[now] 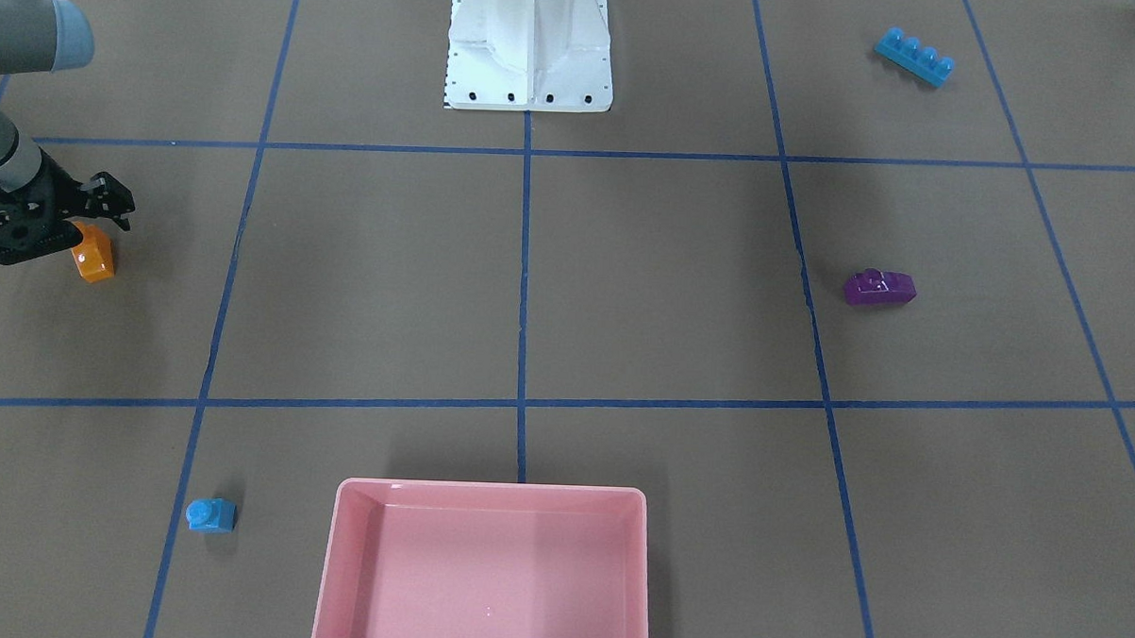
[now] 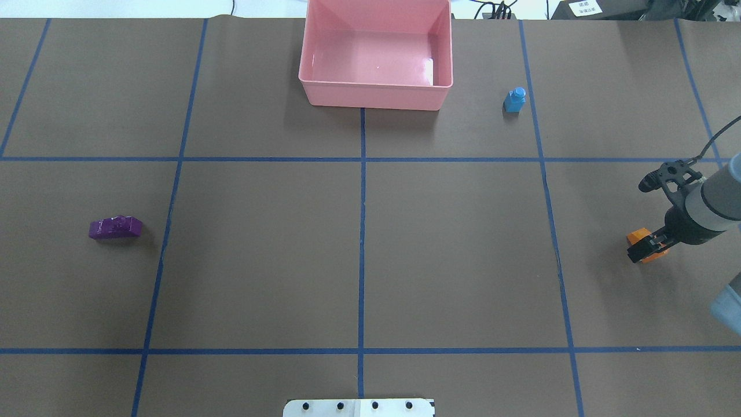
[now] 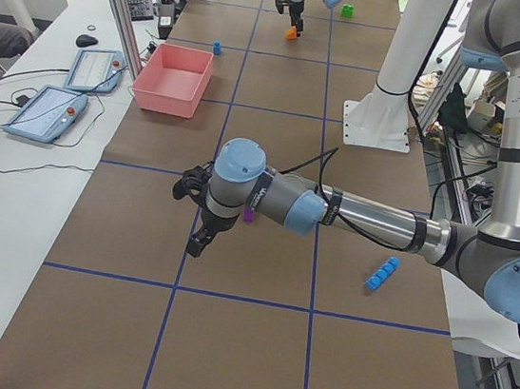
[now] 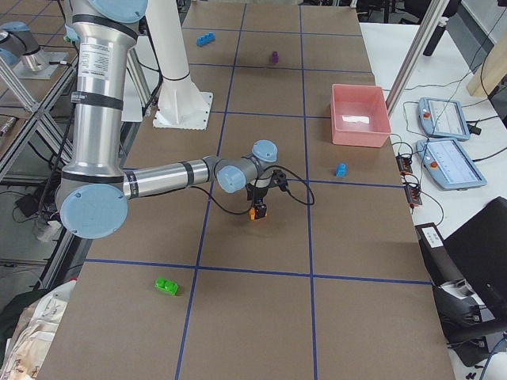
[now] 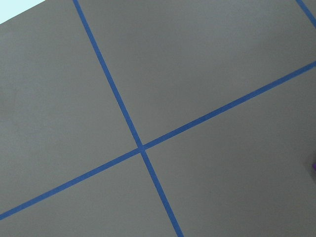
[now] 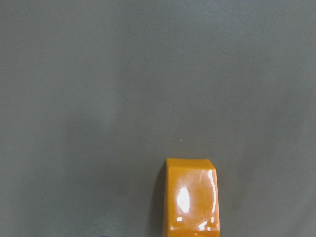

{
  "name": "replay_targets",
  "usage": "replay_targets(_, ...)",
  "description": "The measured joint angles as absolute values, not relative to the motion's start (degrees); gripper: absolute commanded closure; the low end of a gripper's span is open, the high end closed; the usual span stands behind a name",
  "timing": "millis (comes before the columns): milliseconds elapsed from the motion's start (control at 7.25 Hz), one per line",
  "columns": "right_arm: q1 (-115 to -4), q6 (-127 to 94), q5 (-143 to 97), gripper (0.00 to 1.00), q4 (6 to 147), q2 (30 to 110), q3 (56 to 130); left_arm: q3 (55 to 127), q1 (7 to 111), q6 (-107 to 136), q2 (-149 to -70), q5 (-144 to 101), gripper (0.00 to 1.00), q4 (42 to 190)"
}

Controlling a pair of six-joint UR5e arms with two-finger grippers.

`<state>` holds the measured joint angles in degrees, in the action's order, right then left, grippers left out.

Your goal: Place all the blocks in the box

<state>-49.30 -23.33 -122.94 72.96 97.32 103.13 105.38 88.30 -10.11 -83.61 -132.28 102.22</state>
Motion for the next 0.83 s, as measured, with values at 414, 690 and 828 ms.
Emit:
replay_targets(414,-49.3,-23.4,-122.2,0.92,73.0,97.4,102.2,105.5,88.3,-10.1,-83.6,-132.3,0.0,102.2)
replay_targets(690,-49.3,-23.3,-122.1,1.0,73.0,96.9,102.1,105.5,88.3,-10.1,-83.7,-132.4,0.0,102.2)
replay_targets(828,-49.3,-23.4,-121.8,1.0,73.0,96.8,102.4,105.5,88.3,-10.1,-83.7,-132.4,0.0,102.2)
